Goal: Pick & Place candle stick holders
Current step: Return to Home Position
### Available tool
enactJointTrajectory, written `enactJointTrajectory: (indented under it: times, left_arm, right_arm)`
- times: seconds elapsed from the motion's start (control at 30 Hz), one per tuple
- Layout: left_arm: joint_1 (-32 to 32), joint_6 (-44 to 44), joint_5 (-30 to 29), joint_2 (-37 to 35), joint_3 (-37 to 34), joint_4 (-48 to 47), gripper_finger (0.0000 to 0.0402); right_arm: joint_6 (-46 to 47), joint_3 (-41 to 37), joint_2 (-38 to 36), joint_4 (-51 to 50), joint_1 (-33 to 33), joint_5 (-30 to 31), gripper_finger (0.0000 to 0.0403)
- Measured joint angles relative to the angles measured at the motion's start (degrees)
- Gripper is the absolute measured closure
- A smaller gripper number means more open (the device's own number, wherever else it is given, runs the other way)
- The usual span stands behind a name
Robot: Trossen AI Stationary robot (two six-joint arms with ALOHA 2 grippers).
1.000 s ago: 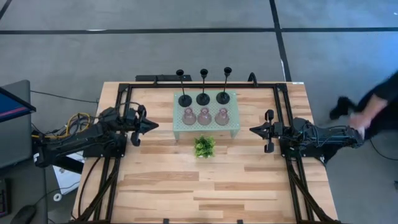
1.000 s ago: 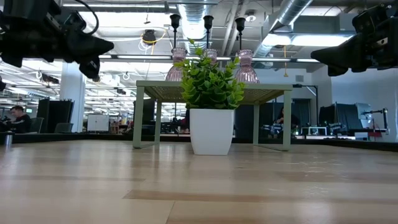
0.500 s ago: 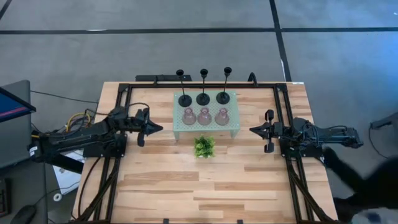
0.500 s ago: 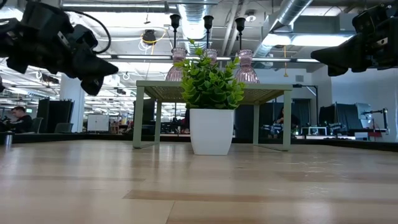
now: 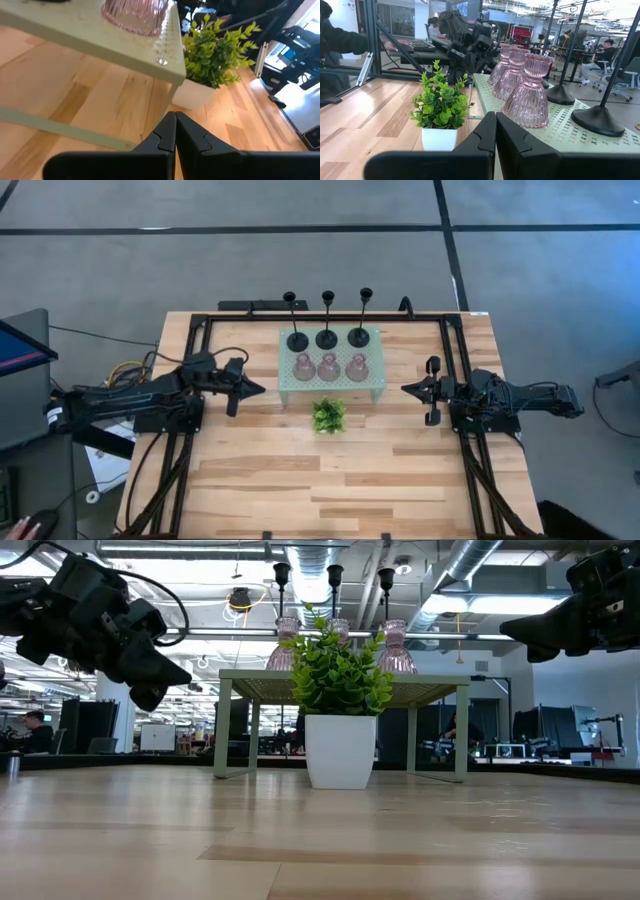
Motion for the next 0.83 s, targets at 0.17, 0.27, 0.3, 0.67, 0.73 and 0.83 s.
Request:
enactJointTrajectory:
  times: [0.17, 0.27, 0.3, 0.67, 0.73, 0.83]
  left_arm:
    - [0.0, 0.0, 0.0, 0.9, 0.0, 0.2, 0.0397]
    - [0.0, 0.0, 0.0, 0.8, 0.0, 0.1, 0.0397]
    - [0.0, 0.0, 0.0, 0.8, 0.0, 0.1, 0.0397]
    - [0.0, 0.0, 0.0, 0.8, 0.0, 0.3, 0.0397]
    - [0.0, 0.0, 0.0, 0.8, 0.0, 0.3, 0.0397]
    - [0.0, 0.0, 0.0, 0.8, 0.0, 0.4, 0.0397]
  right_arm:
    - [0.0, 0.0, 0.0, 0.0, 0.0, 0.0, 0.0403]
    - [0.0, 0.0, 0.0, 0.0, 0.0, 0.0, 0.0403]
    - [0.0, 0.0, 0.0, 0.0, 0.0, 0.0, 0.0403]
    - [0.0, 0.0, 0.0, 0.0, 0.0, 0.0, 0.0403]
    - [0.0, 0.0, 0.0, 0.0, 0.0, 0.0, 0.0403]
    - [0.0, 0.0, 0.0, 0.0, 0.0, 0.0, 0.0403]
